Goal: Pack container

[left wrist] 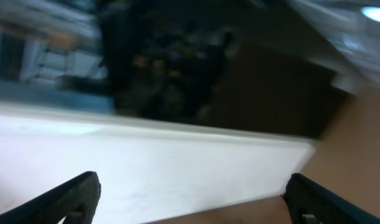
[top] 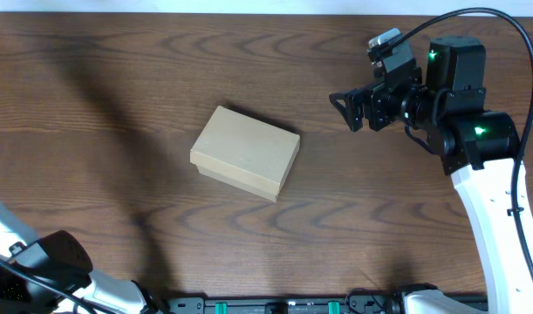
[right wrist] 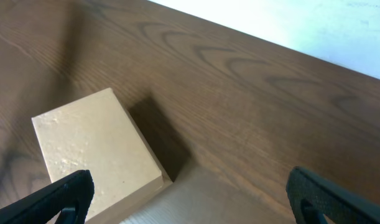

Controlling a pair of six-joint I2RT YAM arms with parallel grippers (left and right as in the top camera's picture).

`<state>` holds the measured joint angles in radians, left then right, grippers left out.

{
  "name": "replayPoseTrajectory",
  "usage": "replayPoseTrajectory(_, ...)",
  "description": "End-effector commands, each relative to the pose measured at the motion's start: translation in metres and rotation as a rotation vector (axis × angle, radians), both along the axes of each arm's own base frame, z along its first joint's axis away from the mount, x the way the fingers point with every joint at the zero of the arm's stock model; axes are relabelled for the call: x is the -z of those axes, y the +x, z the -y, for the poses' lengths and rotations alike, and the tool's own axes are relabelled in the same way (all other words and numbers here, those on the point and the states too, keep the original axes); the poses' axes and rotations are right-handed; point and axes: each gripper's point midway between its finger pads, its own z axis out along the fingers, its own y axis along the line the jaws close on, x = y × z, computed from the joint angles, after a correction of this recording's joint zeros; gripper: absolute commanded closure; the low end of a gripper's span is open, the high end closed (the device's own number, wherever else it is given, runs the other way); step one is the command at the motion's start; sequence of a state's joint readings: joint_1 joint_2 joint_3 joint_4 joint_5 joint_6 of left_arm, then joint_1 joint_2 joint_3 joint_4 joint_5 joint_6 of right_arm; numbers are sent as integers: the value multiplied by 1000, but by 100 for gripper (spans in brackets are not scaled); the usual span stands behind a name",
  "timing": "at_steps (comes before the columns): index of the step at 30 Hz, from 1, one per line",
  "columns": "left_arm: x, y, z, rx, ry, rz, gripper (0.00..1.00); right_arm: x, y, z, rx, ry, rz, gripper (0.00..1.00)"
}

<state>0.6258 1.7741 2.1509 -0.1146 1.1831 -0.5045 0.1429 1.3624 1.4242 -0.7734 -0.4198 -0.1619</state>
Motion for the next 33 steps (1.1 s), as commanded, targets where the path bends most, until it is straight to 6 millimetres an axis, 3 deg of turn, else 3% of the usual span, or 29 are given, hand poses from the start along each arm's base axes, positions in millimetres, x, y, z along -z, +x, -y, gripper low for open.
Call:
replayPoseTrajectory(1, -2, 17, -17, -239, 191, 45, 5, -5, 2, -3, -11, -9, 20, 1)
replayPoseTrajectory(5, 35, 25, -20, -388, 253, -140, 5, 0, 5, 1, 3, -35, 14, 1)
replayPoseTrajectory(10, 99, 20, -10, -487, 350, -425, 5, 18, 6, -2, -35, -75, -26, 1)
replayPoseTrajectory(13, 137, 4, -1, -528, 390, -614, 5, 34, 1, -17, -105, -115, -57, 1)
replayPoseTrajectory(18, 179, -37, -12, -680, 504, -891, 5, 63, -10, -47, -210, -210, -123, 1)
replayPoseTrajectory(23, 191, -70, -4, -687, 497, -1018, 5, 70, -23, -88, -320, -230, -144, 1)
replayPoseTrajectory(24, 191, -77, -3, -685, 496, -1031, 5, 71, -27, -96, -339, -238, -148, 4)
replayPoseTrajectory(27, 187, -97, 1, -695, 490, -1059, 5, 75, -36, -113, -371, -263, -160, 20)
replayPoseTrajectory(31, 178, -121, 3, -728, 490, -1074, 5, 73, -48, -138, -433, -265, -138, 53)
replayPoseTrajectory(33, 171, -129, 5, -746, 466, -1058, 5, 72, -55, -148, -463, -265, -128, 63)
